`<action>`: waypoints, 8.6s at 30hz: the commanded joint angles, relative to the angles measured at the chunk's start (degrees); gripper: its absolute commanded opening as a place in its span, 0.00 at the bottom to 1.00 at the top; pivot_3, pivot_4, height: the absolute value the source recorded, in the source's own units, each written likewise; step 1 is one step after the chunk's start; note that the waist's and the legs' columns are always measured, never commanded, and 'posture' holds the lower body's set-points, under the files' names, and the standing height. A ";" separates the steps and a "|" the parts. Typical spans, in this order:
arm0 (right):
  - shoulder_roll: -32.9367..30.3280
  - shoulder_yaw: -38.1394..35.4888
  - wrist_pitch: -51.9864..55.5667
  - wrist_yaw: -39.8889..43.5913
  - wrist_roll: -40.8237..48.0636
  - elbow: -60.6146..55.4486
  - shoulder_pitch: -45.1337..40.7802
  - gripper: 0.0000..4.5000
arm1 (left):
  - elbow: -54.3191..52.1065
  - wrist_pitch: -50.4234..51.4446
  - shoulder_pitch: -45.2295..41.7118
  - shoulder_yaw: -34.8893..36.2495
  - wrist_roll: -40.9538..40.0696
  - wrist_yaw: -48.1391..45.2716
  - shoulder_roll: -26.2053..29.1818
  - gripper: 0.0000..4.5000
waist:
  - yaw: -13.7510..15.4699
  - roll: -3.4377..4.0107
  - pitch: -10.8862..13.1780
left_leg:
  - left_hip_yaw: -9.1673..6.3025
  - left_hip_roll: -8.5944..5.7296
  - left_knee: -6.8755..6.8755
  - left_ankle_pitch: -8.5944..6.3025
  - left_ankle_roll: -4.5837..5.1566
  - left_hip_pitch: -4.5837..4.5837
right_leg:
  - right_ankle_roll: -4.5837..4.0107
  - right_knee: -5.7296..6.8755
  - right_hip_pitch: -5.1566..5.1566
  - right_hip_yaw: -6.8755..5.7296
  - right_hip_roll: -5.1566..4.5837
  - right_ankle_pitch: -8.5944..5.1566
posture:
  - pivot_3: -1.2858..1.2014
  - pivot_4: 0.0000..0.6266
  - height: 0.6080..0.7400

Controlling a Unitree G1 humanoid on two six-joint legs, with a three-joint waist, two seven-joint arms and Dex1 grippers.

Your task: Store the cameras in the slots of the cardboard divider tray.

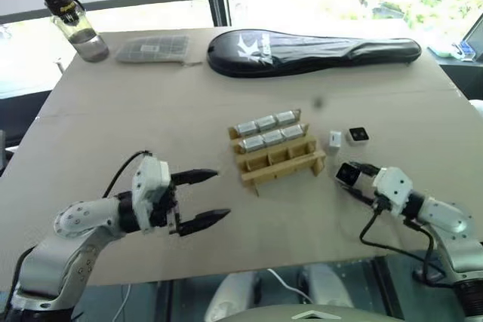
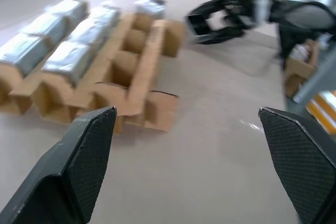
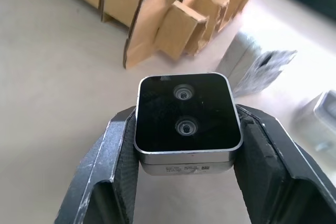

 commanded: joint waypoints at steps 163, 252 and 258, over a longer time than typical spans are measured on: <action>1.10 -17.81 14.66 23.54 37.49 -16.61 26.33 0.99 | 37.67 -25.69 -27.70 -14.38 19.50 -14.79 -17.80 0.17 | 1.38 -0.39 0.11 | -0.08 0.01 0.18 0.04 -0.06 -0.09 | 0.00 0.08 -0.01 -0.18 -0.02 0.00 | 0.52 0.24 1.00; 3.62 19.40 -17.17 -18.45 -28.89 1.08 -31.81 0.44 | 15.75 18.10 -39.79 -6.61 -5.47 0.82 -3.61 0.84 | -1.73 -0.40 0.18 | -0.02 -0.04 0.39 0.04 -0.07 -0.12 | 0.00 0.24 -0.21 -0.23 0.03 0.00 | 0.52 0.24 1.00; 7.66 21.24 -18.61 -20.65 -31.41 0.40 -35.54 0.44 | 14.37 20.10 -39.82 -6.81 -7.26 -0.24 -4.33 0.84 | -1.85 -0.42 0.19 | -0.04 -0.04 0.51 0.04 -0.07 -0.19 | 0.00 0.24 -0.24 -0.26 0.01 0.00 | 0.52 0.24 1.00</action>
